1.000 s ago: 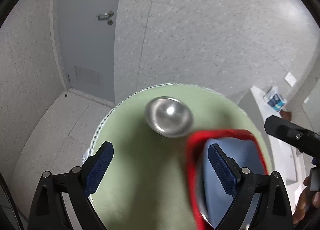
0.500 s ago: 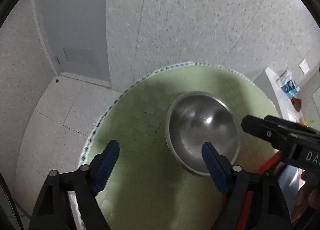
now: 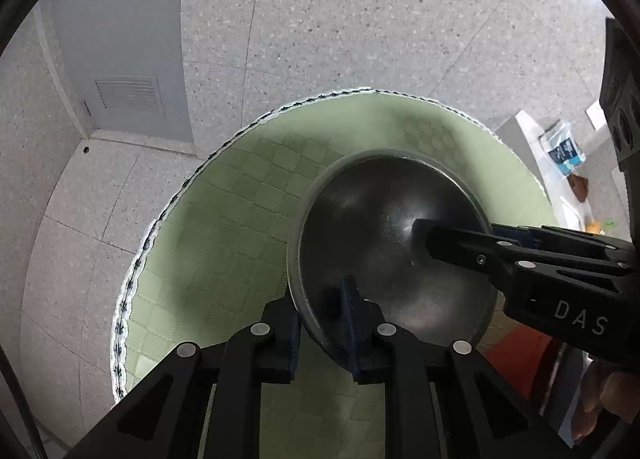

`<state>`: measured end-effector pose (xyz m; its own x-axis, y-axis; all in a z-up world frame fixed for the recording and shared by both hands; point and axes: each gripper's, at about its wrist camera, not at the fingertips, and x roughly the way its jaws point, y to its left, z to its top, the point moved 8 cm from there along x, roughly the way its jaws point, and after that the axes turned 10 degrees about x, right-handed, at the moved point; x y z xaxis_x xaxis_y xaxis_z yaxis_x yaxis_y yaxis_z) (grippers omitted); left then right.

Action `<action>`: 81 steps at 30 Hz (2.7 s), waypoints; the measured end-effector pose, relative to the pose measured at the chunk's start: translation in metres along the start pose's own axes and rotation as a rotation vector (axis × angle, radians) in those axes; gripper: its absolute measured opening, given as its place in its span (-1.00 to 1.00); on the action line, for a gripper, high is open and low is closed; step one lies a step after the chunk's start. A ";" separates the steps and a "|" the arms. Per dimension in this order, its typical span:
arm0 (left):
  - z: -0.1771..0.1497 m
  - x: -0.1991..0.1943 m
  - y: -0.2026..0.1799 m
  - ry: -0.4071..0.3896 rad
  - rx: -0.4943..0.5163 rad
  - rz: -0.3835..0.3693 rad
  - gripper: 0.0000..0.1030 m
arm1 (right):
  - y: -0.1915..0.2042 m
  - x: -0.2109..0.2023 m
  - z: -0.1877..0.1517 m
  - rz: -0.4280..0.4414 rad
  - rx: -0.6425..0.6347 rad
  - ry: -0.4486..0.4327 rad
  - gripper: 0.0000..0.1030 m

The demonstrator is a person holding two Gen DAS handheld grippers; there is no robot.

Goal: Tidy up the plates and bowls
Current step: 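Lift the small steel bowl toward the red basin, then lower the small steel bowl into the medium steel bowl and open both grippers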

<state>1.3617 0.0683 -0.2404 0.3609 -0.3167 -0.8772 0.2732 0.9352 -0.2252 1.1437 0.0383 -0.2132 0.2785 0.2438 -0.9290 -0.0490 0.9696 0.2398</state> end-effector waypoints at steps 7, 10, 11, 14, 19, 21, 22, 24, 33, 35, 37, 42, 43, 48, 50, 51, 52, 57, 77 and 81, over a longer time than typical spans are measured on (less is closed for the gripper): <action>-0.002 -0.047 0.002 -0.106 -0.041 0.015 -0.72 | 0.024 -0.041 -0.007 0.060 -0.048 -0.095 -0.58; -0.006 -0.077 -0.003 -0.160 -0.047 0.030 -0.72 | 0.035 -0.067 -0.012 0.089 -0.073 -0.140 -0.58; -0.009 -0.088 -0.006 -0.179 -0.049 0.041 -0.72 | 0.039 -0.078 -0.015 0.100 -0.085 -0.158 -0.58; -0.019 -0.117 -0.019 -0.228 -0.051 0.069 -0.72 | 0.047 -0.105 -0.025 0.124 -0.114 -0.199 -0.58; -0.048 -0.157 -0.059 -0.294 -0.047 0.116 -0.72 | 0.055 -0.152 -0.057 0.170 -0.156 -0.258 -0.58; -0.064 -0.173 -0.084 -0.314 -0.041 0.128 -0.72 | 0.052 -0.168 -0.070 0.186 -0.168 -0.280 -0.58; -0.075 -0.181 -0.098 -0.324 -0.038 0.133 -0.72 | 0.049 -0.179 -0.081 0.192 -0.176 -0.293 -0.58; -0.098 -0.196 -0.127 -0.344 -0.024 0.148 -0.72 | 0.042 -0.194 -0.095 0.203 -0.185 -0.311 -0.58; -0.220 -0.251 -0.242 -0.380 0.040 0.122 -0.72 | -0.029 -0.255 -0.180 0.195 -0.155 -0.374 -0.58; -0.243 -0.259 -0.261 -0.378 0.059 0.113 -0.72 | -0.045 -0.263 -0.198 0.187 -0.144 -0.378 -0.58; -0.266 -0.262 -0.281 -0.366 0.083 0.114 -0.72 | -0.059 -0.268 -0.214 0.182 -0.127 -0.381 -0.58; -0.299 -0.257 -0.311 -0.324 0.126 0.104 -0.72 | -0.090 -0.274 -0.258 0.168 -0.079 -0.373 -0.58; -0.301 -0.253 -0.317 -0.313 0.138 0.103 -0.71 | -0.096 -0.272 -0.265 0.164 -0.069 -0.370 -0.58; -0.281 -0.229 -0.330 -0.265 0.173 0.097 -0.71 | -0.126 -0.259 -0.288 0.153 -0.010 -0.342 -0.58; -0.277 -0.217 -0.339 -0.246 0.186 0.104 -0.72 | -0.137 -0.249 -0.295 0.145 0.015 -0.324 -0.58; -0.279 -0.212 -0.342 -0.234 0.196 0.105 -0.71 | -0.141 -0.245 -0.299 0.145 0.028 -0.316 -0.58; -0.276 -0.208 -0.343 -0.230 0.201 0.104 -0.71 | -0.145 -0.241 -0.302 0.146 0.039 -0.312 -0.58; -0.269 -0.190 -0.340 -0.203 0.216 0.116 -0.72 | -0.156 -0.222 -0.309 0.134 0.070 -0.293 -0.58; -0.257 -0.118 -0.355 -0.139 0.244 0.138 -0.69 | -0.167 -0.182 -0.323 -0.001 0.055 -0.305 -0.55; -0.259 -0.112 -0.355 -0.156 0.259 0.150 -0.69 | -0.167 -0.181 -0.325 -0.032 0.041 -0.325 -0.52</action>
<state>0.9936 -0.1873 -0.1718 0.5411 -0.2183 -0.8122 0.4174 0.9081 0.0340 0.7893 -0.1606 -0.1765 0.5709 0.1877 -0.7993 0.0017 0.9733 0.2297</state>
